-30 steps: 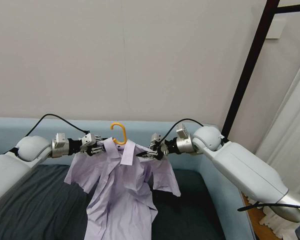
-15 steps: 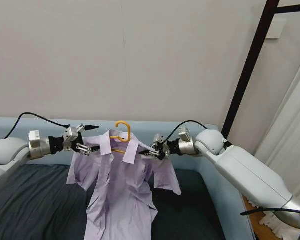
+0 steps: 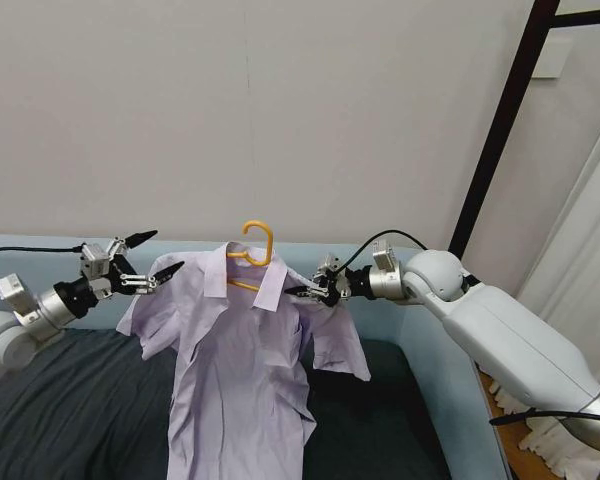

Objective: Pick up the clothes from the sofa and hang them on the clothes hanger.

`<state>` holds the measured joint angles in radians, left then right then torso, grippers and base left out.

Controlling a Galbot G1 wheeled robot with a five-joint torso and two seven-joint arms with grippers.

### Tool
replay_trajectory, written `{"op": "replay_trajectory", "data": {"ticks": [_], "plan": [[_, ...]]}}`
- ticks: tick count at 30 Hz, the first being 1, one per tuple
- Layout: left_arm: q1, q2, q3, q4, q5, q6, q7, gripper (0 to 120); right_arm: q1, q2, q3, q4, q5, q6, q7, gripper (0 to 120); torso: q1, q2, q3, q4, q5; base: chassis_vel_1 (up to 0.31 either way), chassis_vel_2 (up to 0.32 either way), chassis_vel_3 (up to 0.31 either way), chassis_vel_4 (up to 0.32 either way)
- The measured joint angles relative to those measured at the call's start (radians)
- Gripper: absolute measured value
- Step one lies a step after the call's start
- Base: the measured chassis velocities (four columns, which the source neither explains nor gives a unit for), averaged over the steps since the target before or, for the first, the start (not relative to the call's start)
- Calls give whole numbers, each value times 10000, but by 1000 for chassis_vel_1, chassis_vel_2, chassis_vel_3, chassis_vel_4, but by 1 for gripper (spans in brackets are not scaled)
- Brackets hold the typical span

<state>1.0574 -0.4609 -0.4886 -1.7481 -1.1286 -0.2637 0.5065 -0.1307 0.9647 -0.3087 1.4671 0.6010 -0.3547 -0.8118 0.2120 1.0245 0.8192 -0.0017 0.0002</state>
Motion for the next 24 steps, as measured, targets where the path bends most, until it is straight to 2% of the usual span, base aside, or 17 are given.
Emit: {"op": "replay_trajectory", "data": {"ticks": [2,3,5,6,7,10,12,16,22,24], "plan": [[812,-578,-234,-765,518,14,-1102,100,71,-6,37,-39,56,-24,76,1,0,0,0,4,-2,0,0,0,0],[812,-578,-234,-765,518,14,-1102,100,71,-6,37,-39,56,-24,76,1,0,0,0,4,-2,0,0,0,0],[1204,-1217,-57,-1372,1512,65,-2573,100,131,-77,80,-48,138,-60,113,1,-1,1,0,7,-5,0,0,0,0],[1371,-1595,118,-1701,2149,198,-3445,100,203,-121,90,-69,167,-85,119,1,-1,0,0,0,-3,0,0,0,0],[1371,-1595,118,-1701,2149,198,-3445,100,203,-121,90,-69,167,-85,119,1,-1,0,0,0,-3,0,0,0,0],[1600,-2298,500,-2177,3811,576,-4669,100,408,-137,60,-188,189,-139,129,1,0,0,0,-1,0,0,0,0,0],[1618,-2441,581,-2219,4224,630,-4854,100,454,-135,41,-213,196,-159,131,1,0,0,1,-1,0,0,0,0,0],[1690,-3155,868,-2269,6288,913,-5637,100,806,-139,-112,-400,281,-222,153,1,0,0,1,2,-1,0,0,0,0],[1551,-3741,983,-2221,7473,1065,-6366,100,1305,-33,-248,-669,432,-305,162,1,0,0,1,-2,-1,0,0,0,0],[1341,-4144,1096,-2274,8004,1247,-6871,100,1724,127,-441,-822,616,-399,191,1,0,-1,2,5,-2,0,0,0,0]]}}
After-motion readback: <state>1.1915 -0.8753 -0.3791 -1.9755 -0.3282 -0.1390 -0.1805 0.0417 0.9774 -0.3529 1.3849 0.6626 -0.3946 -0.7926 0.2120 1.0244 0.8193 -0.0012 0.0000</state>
